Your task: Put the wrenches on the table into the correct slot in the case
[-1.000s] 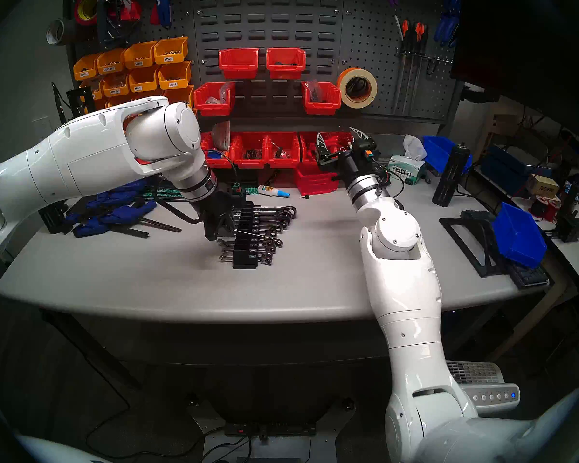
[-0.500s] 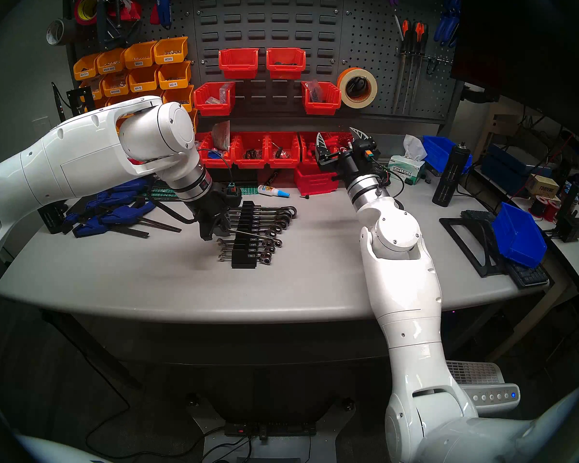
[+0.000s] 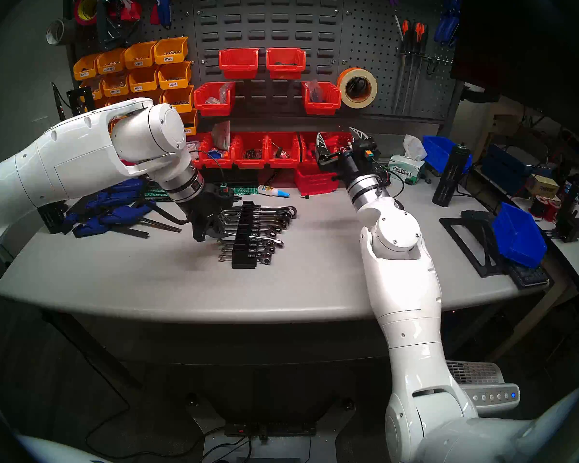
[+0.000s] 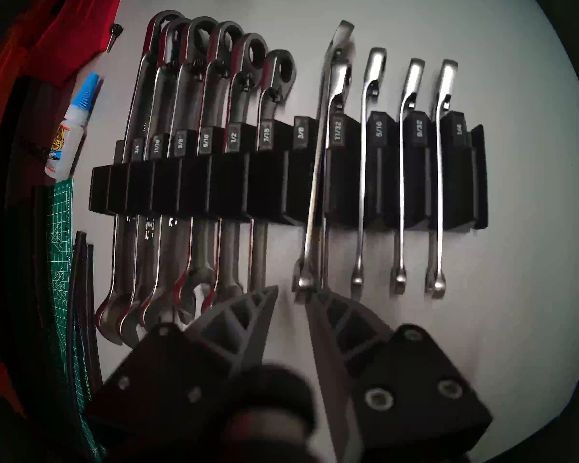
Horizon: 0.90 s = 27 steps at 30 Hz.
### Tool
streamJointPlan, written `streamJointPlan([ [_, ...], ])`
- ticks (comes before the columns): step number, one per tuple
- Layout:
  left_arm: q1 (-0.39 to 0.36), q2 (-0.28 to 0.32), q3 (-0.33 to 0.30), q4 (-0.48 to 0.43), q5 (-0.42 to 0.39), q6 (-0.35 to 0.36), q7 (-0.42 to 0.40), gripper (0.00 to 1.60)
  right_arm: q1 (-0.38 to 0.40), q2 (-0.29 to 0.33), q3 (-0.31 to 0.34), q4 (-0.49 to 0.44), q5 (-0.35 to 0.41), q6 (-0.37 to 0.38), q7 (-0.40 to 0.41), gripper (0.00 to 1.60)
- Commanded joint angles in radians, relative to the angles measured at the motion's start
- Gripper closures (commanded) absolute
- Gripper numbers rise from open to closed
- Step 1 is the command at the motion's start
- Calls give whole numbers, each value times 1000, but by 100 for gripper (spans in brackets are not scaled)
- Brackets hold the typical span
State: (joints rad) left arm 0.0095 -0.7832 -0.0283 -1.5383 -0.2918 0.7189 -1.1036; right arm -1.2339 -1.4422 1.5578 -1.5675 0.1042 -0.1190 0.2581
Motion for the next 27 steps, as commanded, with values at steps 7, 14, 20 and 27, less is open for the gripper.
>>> streamJointPlan([
  [7,-29,1,-24,39,12,-25,12,83,30,-1,-1,-33,0,-6,1,0],
  [14,-36,20,-37,41,-2,-37,-3,82,30,-1,-1,-32,0,-7,1,0],
  [20,-33,70,-75,47,-42,-81,-3,79,30,-1,-1,-31,0,-7,1,0],
  [27,-27,142,-173,34,-159,-159,-18,72,30,-1,-1,-30,0,-8,1,0],
])
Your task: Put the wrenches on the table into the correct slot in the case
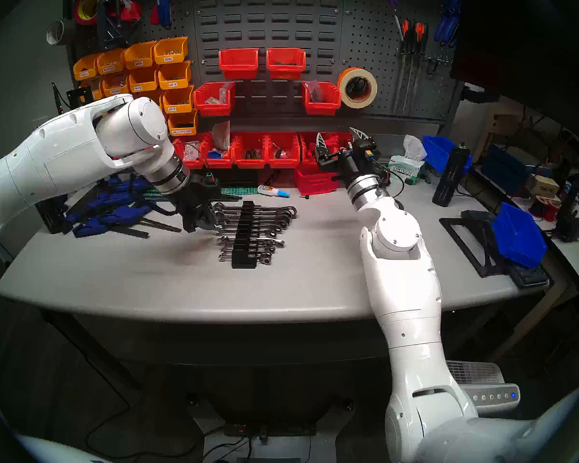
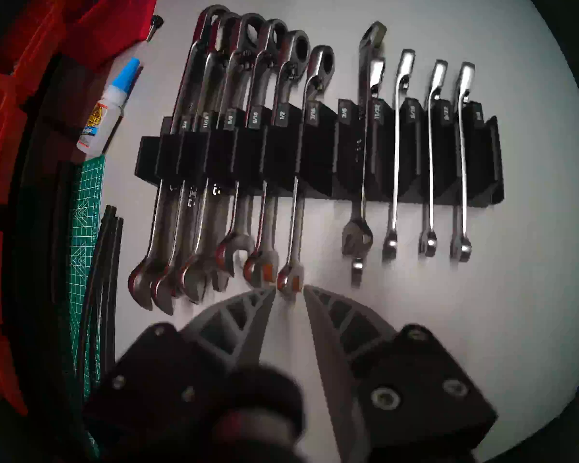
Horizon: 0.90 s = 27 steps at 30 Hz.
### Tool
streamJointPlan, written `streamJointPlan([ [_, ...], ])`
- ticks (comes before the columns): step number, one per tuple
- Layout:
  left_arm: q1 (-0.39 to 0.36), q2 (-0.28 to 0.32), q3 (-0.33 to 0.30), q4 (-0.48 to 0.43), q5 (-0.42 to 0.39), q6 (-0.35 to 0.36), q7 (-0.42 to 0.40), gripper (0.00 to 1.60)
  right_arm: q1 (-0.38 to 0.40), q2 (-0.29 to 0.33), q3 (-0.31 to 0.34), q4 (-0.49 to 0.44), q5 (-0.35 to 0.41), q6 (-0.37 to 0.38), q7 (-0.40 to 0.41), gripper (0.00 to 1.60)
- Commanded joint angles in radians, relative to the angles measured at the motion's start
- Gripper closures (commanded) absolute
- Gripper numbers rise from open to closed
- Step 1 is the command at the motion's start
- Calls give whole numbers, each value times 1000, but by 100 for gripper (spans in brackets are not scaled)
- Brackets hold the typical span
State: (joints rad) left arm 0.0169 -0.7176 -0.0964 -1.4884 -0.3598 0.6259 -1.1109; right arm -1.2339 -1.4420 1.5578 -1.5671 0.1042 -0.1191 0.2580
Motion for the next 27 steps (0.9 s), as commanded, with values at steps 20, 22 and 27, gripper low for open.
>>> streamJointPlan([
  [20,166,307,-296,6,-472,-329,111,77,30,-1,-1,-28,1,-8,1,0],
  [22,196,329,-301,-1,-513,-360,154,78,30,-1,-1,-28,1,-8,1,0],
  [27,264,370,-314,-10,-632,-432,208,90,30,-1,-1,-28,1,-8,1,0],
])
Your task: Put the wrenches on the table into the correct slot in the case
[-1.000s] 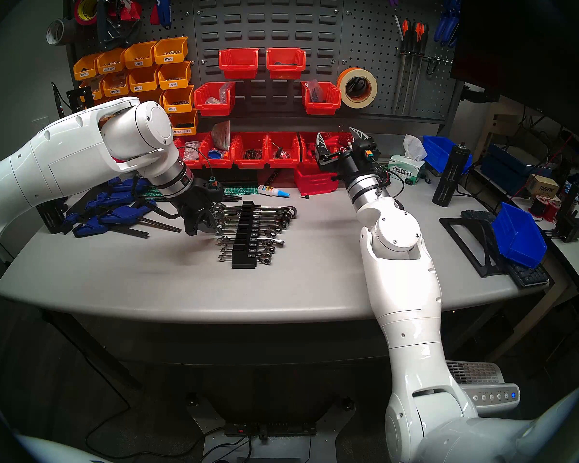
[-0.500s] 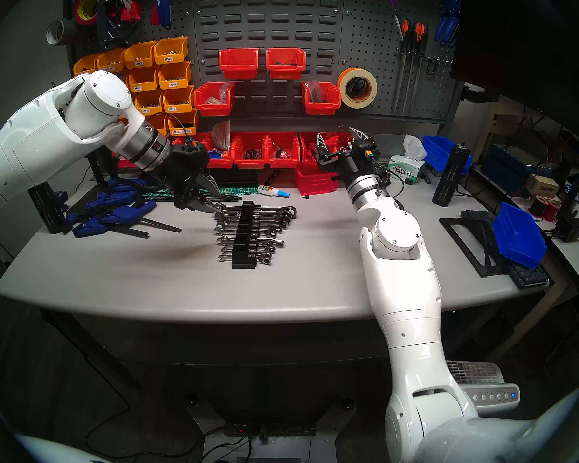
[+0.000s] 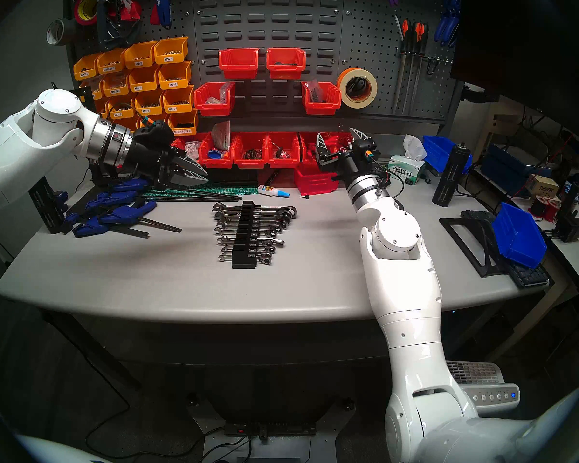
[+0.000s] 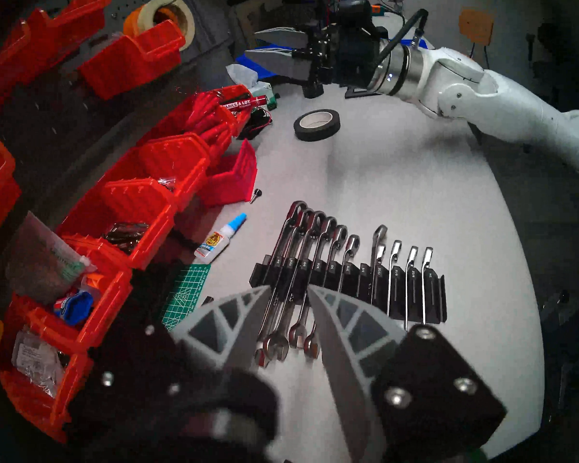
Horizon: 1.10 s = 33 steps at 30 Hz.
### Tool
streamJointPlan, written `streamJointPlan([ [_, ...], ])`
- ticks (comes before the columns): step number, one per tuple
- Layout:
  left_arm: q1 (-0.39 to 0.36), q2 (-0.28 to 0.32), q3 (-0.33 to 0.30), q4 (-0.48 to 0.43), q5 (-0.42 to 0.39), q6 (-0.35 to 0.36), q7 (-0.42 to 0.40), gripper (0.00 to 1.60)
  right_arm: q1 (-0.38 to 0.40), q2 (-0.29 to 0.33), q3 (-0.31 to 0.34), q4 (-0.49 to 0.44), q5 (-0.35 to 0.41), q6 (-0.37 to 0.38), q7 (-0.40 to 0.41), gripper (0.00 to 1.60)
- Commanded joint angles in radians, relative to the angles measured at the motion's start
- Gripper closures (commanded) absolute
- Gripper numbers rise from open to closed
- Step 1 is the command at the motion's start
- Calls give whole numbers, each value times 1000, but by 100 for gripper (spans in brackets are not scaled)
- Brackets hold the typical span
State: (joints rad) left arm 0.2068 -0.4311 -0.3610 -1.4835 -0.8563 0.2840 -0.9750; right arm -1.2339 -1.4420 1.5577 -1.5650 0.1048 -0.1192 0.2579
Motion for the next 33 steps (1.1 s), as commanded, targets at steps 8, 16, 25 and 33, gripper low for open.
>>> streamJointPlan([
  [8,194,169,-40,-104,-312,-229,144,112,30,-1,-1,-29,0,-8,2,0],
  [16,276,222,-31,-175,-425,-346,245,116,30,-1,-1,-29,0,-9,2,0],
  [25,340,262,-40,-210,-501,-464,392,127,30,-1,-1,-29,0,-9,2,0],
  [33,416,288,-32,-236,-556,-660,495,85,30,-1,-1,-30,0,-9,2,0],
])
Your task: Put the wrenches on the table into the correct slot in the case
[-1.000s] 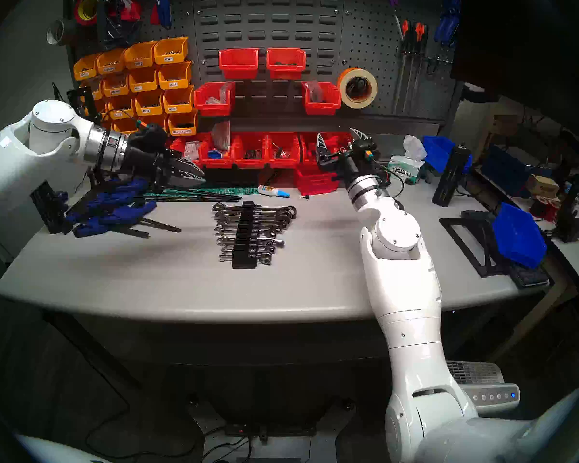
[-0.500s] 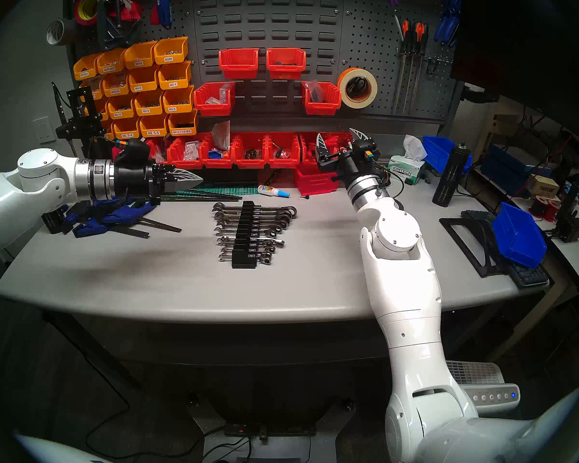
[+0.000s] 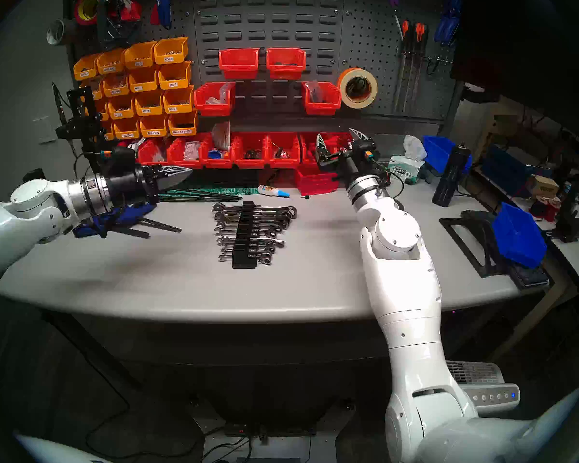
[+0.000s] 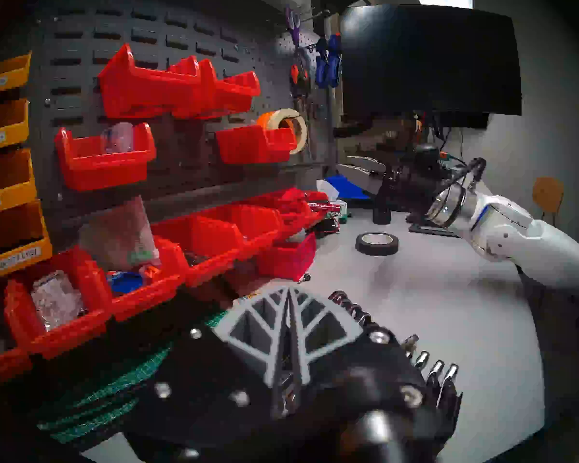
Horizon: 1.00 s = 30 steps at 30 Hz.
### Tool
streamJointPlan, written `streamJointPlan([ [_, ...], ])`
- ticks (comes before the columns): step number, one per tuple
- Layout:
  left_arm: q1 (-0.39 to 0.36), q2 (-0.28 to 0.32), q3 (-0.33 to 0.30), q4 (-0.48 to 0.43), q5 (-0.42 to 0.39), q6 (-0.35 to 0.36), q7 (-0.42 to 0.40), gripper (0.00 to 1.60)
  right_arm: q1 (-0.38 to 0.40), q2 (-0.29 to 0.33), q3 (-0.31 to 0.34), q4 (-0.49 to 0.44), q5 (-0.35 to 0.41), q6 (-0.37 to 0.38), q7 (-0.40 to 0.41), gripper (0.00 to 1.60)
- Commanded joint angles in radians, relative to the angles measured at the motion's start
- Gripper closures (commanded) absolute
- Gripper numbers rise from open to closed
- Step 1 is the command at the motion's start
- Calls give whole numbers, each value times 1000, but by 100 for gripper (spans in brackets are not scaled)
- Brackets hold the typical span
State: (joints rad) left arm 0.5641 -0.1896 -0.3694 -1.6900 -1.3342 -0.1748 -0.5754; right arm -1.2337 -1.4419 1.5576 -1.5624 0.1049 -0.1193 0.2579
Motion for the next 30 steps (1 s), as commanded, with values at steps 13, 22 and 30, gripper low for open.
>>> streamJointPlan([
  [13,111,49,-35,-42,-120,-324,121,0,30,-1,-1,-34,0,-8,2,0],
  [22,158,41,-29,-42,-110,-481,134,0,30,-1,-2,-36,0,-8,2,0],
  [30,179,29,-19,-31,-104,-604,142,0,30,0,-2,-37,0,-7,1,0],
])
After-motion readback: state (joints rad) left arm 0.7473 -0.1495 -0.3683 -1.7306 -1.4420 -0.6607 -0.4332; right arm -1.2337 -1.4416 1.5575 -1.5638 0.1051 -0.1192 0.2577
